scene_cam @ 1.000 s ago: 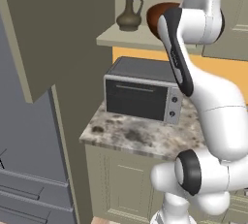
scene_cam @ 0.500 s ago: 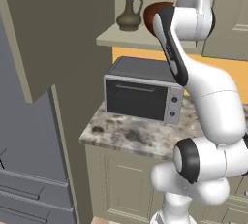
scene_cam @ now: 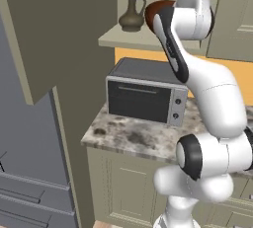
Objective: Pick the mug and place it in the sink. Pick the bowl and place it in the open cabinet and then close the cabinet.
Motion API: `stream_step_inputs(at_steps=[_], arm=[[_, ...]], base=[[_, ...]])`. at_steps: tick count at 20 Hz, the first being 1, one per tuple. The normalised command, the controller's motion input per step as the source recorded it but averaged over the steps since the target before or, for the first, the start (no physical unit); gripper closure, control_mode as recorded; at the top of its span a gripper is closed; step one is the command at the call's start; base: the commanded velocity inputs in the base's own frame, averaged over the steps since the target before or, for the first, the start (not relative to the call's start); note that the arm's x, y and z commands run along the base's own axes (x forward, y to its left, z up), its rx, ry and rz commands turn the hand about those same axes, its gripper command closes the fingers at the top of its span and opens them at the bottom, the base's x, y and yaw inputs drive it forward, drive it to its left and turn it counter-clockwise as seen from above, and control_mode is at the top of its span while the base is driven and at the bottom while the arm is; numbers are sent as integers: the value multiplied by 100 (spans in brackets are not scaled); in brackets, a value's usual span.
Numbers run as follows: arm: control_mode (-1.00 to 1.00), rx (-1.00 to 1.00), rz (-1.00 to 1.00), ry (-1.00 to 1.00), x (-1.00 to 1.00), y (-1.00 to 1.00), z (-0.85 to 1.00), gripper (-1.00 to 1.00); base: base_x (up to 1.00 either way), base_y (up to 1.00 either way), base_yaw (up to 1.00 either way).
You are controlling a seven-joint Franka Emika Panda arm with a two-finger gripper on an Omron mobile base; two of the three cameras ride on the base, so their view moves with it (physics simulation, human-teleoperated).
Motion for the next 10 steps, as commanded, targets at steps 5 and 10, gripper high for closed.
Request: stream_step_inputs(at_steps=[5,10], arm=[[-100,0,0,-6,13,-10,-11,100],[-100,0,0,-13,0,-14,-15,100]], base=[[0,0,0],[0,0,0]])
